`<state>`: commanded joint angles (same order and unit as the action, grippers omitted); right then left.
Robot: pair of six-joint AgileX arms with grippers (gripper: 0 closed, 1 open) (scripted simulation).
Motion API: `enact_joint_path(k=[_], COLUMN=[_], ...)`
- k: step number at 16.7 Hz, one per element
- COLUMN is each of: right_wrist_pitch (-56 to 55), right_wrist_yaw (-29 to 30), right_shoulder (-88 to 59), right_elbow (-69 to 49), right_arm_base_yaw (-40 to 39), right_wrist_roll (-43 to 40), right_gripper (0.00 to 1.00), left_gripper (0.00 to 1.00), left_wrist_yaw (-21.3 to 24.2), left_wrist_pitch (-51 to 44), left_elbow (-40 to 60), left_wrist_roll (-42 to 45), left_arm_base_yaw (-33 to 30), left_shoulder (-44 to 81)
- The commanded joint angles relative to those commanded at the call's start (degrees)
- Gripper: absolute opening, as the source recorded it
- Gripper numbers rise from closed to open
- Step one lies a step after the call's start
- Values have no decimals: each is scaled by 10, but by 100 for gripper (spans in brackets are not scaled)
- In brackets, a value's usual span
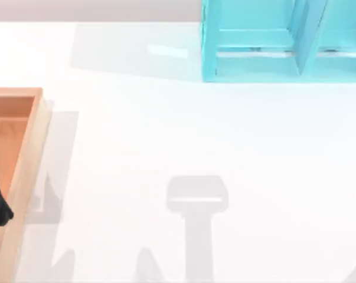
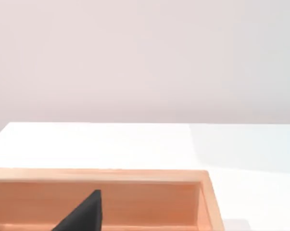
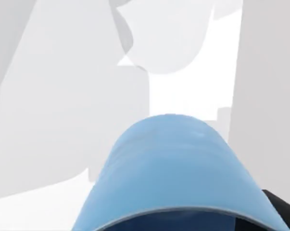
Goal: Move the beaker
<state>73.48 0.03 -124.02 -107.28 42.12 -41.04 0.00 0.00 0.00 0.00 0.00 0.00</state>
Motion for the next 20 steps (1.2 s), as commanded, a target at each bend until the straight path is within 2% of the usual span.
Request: enact_joint_path(k=[4, 11, 16, 20], right_wrist_pitch=[-11, -132, -141, -141], right_wrist_yaw=[1, 0, 0, 0], right_shoulder=[0, -12, -13, -13], right_elbow=[10, 120, 128, 128], right_arm_base_yaw=[-2, -9, -10, -10], right_wrist_roll=[2, 9, 10, 10], right_gripper=[0, 0, 0, 30], left_gripper=[100, 100, 100, 100], left_wrist_yaw=[0, 0, 0, 0], left_wrist_pitch=[0, 0, 0, 0], left_elbow=[0, 0, 0, 0], left_wrist_roll=[0, 0, 0, 0], left_arm_base_yaw=[0, 0, 0, 0], left_shoulder=[0, 0, 0, 0])
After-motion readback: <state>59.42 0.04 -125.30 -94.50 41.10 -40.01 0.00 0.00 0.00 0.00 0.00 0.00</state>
